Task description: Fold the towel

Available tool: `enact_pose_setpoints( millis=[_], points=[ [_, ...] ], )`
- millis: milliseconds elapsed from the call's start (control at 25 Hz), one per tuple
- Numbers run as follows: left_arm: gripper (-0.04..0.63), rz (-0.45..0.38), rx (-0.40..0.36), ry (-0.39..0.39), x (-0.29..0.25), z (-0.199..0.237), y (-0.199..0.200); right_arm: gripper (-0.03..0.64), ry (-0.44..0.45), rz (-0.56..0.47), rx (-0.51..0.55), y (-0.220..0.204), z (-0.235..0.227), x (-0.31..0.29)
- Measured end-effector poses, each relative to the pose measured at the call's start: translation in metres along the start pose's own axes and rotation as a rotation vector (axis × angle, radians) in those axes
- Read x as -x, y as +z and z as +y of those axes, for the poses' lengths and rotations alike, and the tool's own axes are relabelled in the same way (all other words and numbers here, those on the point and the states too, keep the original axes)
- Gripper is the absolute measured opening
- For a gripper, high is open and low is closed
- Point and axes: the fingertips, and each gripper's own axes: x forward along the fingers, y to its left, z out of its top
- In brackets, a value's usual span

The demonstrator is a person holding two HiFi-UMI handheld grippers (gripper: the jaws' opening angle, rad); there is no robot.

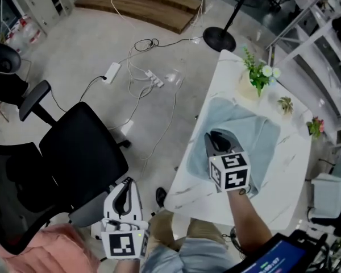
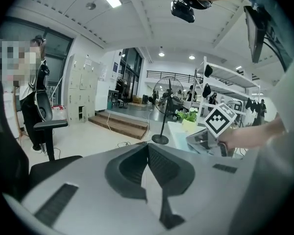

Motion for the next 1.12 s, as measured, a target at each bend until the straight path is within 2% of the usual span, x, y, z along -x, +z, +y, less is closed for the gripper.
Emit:
enact_pose_setpoints(
  millis=[120,160,240,320,520,600,800,920,1040,1120],
  points=[
    [0.008,0.013,0.006,0.000,0.000,-0.001,-0.008,0.069,0.033,0.063,0.006,-0.018,0.009,-0.014],
    [0.008,0.010,0.010,-0.008,0.000,-0.003,-0.010,0.093,0.063,0.085,0.007,-0.025,0.015,-0.018],
    [0.008,0.011,0.026,-0.030,-0.001,-0.009,-0.015,0.208,0.132,0.109,0.018,-0.031,0.027,-0.022],
    [0.008,0.016,0.038,-0.047,-0.001,-0.016,-0.018,0.249,0.185,0.100,0.025,-0.027,0.036,-0.016],
    [0.008,-0.005,0.029,-0.098,-0.003,-0.042,-0.008,0.258,0.363,0.049,-0.040,-0.005,0.065,0.033],
    [0.009,-0.014,0.015,-0.125,-0.006,-0.057,-0.002,0.256,0.419,0.023,-0.026,0.001,0.072,0.054],
    [0.011,-0.004,-0.018,-0.215,-0.024,-0.117,0.004,0.236,0.421,-0.060,-0.004,0.016,0.030,0.096],
    [0.081,0.028,-0.029,-0.249,-0.041,-0.159,-0.002,0.225,0.393,-0.084,0.027,0.015,-0.018,0.115],
    [0.144,0.078,-0.030,-0.244,-0.061,-0.192,-0.017,0.218,0.350,-0.067,0.099,-0.001,-0.067,0.125],
    [0.167,0.106,-0.033,-0.208,-0.079,-0.202,-0.031,0.216,0.335,-0.049,0.158,-0.013,-0.094,0.128]
  ],
)
